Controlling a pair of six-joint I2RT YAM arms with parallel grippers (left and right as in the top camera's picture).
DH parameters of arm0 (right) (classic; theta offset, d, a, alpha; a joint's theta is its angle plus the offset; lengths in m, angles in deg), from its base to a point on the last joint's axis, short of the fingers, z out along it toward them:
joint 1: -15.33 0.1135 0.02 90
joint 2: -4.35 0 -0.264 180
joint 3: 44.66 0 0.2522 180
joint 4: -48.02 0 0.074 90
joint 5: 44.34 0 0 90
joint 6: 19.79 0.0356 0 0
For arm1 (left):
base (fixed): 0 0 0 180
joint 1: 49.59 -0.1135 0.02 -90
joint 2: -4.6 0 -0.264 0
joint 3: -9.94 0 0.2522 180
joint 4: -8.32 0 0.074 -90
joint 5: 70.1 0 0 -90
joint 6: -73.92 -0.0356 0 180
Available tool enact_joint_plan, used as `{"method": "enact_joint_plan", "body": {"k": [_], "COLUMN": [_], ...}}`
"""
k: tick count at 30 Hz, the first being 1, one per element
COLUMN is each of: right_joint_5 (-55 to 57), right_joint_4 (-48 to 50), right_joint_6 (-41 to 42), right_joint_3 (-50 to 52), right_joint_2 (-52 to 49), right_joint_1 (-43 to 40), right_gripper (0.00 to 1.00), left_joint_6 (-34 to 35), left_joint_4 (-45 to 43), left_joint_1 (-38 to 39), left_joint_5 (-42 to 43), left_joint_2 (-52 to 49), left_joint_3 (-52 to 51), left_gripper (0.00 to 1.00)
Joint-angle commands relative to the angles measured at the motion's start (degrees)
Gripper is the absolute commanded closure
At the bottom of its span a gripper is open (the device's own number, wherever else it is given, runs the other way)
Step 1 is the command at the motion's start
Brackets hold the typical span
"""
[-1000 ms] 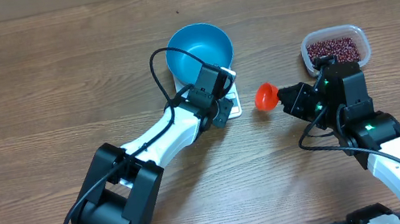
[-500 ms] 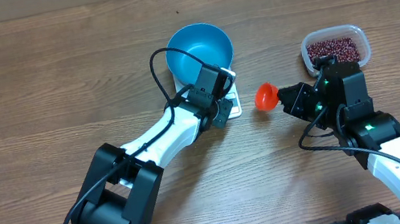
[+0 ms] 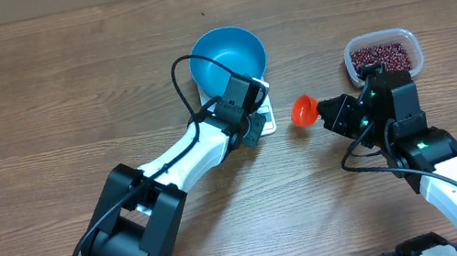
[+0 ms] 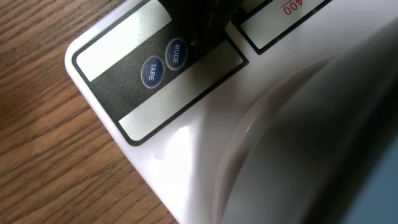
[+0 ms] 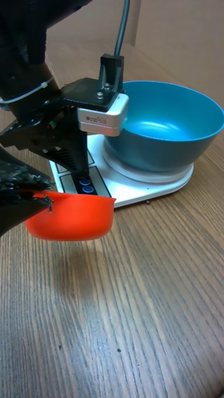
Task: Scoop item into bowl and weigh 150g on scale
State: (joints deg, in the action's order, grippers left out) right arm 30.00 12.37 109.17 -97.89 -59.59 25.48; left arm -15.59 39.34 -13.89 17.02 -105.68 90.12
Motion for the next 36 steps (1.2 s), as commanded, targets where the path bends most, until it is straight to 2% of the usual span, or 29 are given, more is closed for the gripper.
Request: {"method": "enact_joint_plan", "body": {"k": [1, 18, 36], "right_joint_5": [0.0, 1.8, 3.2], "right_joint_4": [0.5, 0.7, 0.8], "right_joint_6": [-0.5, -0.5, -0.5], "right_joint_3": [-1.1, -1.1, -1.1], "right_joint_2": [0.2, 0.2, 0.2], "right_joint_1": [-0.2, -0.2, -0.2], "right_gripper": [0.96, 0.96, 0.96], "left_joint_6": [0.8, 0.8, -0.5], "left_joint_4": [1.4, 1.6, 3.3], "left_joint_1": [0.3, 0.3, 0.3], "left_joint_5": [-0.7, -0.7, -0.5], "left_joint_2": [-1.9, -1.6, 9.5], "left_joint_3": [-0.7, -0.7, -0.6], "left_gripper": [0.96, 0.96, 0.96]}}
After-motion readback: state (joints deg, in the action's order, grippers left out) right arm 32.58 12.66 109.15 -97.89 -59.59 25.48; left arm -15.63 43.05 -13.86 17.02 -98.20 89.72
